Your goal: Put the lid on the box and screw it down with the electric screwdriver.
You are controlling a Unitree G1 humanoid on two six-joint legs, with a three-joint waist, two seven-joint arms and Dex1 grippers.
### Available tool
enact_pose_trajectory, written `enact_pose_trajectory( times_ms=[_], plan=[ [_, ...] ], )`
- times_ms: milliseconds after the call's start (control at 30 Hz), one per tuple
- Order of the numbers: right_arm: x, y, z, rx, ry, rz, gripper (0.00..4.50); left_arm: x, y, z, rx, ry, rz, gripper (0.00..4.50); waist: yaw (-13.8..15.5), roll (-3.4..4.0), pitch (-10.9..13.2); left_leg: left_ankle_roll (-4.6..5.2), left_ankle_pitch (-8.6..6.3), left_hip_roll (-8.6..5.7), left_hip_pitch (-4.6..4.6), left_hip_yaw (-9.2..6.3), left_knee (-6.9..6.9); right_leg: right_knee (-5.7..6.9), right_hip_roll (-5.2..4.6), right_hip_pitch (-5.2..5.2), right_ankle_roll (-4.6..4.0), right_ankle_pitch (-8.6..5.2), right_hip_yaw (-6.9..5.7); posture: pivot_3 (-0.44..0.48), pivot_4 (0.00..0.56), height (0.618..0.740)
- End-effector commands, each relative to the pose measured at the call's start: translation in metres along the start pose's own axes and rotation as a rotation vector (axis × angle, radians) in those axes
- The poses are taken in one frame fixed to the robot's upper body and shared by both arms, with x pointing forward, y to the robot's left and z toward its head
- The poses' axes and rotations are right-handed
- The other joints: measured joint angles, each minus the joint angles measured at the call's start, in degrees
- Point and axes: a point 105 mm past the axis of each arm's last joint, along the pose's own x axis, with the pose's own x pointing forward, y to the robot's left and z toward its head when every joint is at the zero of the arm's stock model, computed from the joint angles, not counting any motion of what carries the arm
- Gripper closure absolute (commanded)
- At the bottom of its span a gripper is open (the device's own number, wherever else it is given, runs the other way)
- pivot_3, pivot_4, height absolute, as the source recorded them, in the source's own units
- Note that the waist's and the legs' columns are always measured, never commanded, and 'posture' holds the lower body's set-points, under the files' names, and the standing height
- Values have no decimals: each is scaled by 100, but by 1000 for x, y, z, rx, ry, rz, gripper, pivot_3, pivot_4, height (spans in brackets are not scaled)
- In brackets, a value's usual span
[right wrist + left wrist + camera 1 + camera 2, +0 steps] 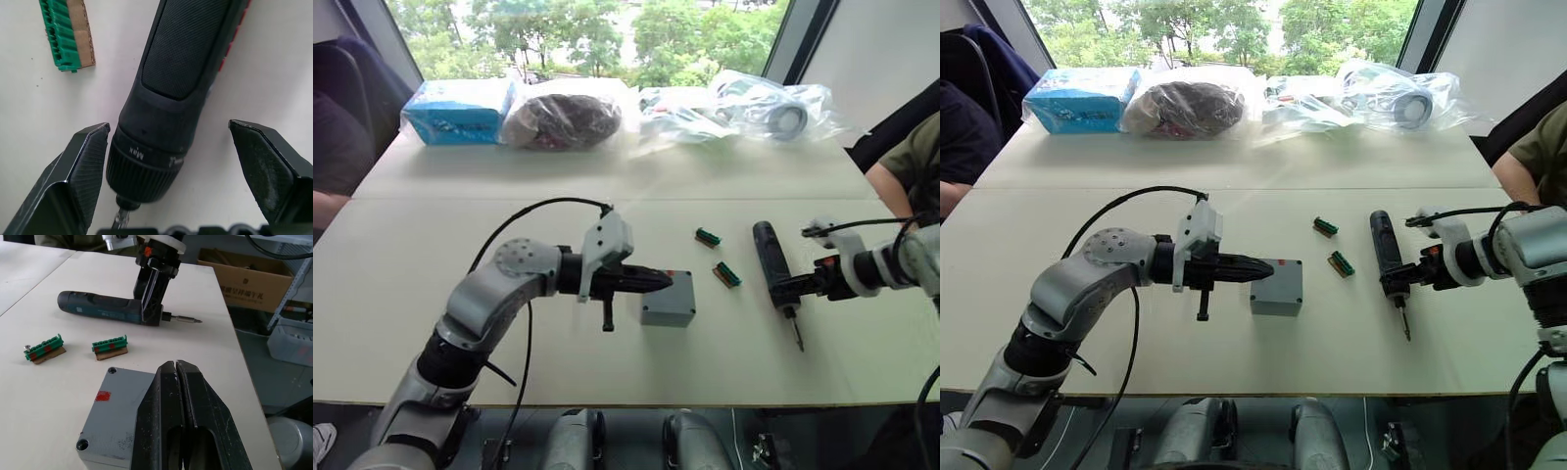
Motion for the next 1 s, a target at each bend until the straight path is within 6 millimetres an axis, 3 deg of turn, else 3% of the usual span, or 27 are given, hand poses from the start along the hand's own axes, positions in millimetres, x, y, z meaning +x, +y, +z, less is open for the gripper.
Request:
enact_pose_trajectory(
  times_ms=[33, 133, 267, 400, 467, 533, 633, 800, 900, 1000],
  plan=[
    [6, 2, 9, -36, 8, -4, 219, 1, -6, 8, 40, -18, -3, 4500, -3, 0, 0, 0, 0, 0, 0, 0, 0, 0, 0, 0, 0, 0, 0, 0, 150, 740],
    [13, 5, 5, -58, 54, -2, 219, 1, -6, 8, 37, -18, 3, 4500, -4, -4, -2, -1, 0, 2, 1, -2, 0, 0, 2, 2, 0, 0, -1, 0, 150, 740],
    [21, 8, -13, -126, 156, -15, 1331, 1, -6, 6, 33, -18, 24, 4500, -4, -13, -8, -1, 0, 2, 4, -2, 0, 0, 2, 5, 0, 0, -2, 0, 150, 740],
    [26, 4, -16, -116, 160, -44, 2652, 2, -5, 7, 33, -23, 34, 4500, 3, -31, -19, -1, 0, 2, 5, -5, 0, -1, 1, 8, 0, 0, -5, 0, 150, 740],
    [27, -3, -12, -95, 131, -80, 2718, 2, -4, 7, 34, -25, 40, 4500, -1, -60, -36, -1, 0, 3, 7, -7, 0, -1, 2, 11, 0, 0, -8, 0, 150, 740],
    [23, -9, -2, -72, 81, -112, 2718, 0, -2, 7, 34, -23, 45, 4500, -7, -80, -48, -1, 0, 5, 14, -8, 0, -2, 3, 19, -1, 0, -9, 0, 150, 740],
    [3, -22, 36, -46, -83, -201, 2718, -4, 5, 5, 36, -13, 62, 4500, -51, -88, -53, -2, 0, 6, 25, -4, 1, -11, 2, 34, -9, 1, -8, 0, 150, 740],
    [-50, -32, 95, -87, -406, -392, 2718, -11, 24, 0, 49, 28, 90, 4500, -96, -29, -19, -4, 5, -6, 5, 14, 2, -9, -7, 1, -14, 16, 12, 0, 150, 740],
    [-70, -12, 128, -104, -698, -399, 2718, -13, 31, -8, 60, 72, 83, 4500, -89, -24, -16, -41, 27, -6, -8, 17, -6, 1, -2, -21, 7, 20, 14, 0, 150, 740],
    [-95, 31, 152, -80, -1117, -225, 2718, -11, 33, -13, 67, 96, 53, 4500, -150, -22, -15, -48, 31, 6, -7, 25, -21, -6, 15, -25, 14, 15, 16, 0, 150, 740]
  ],
)
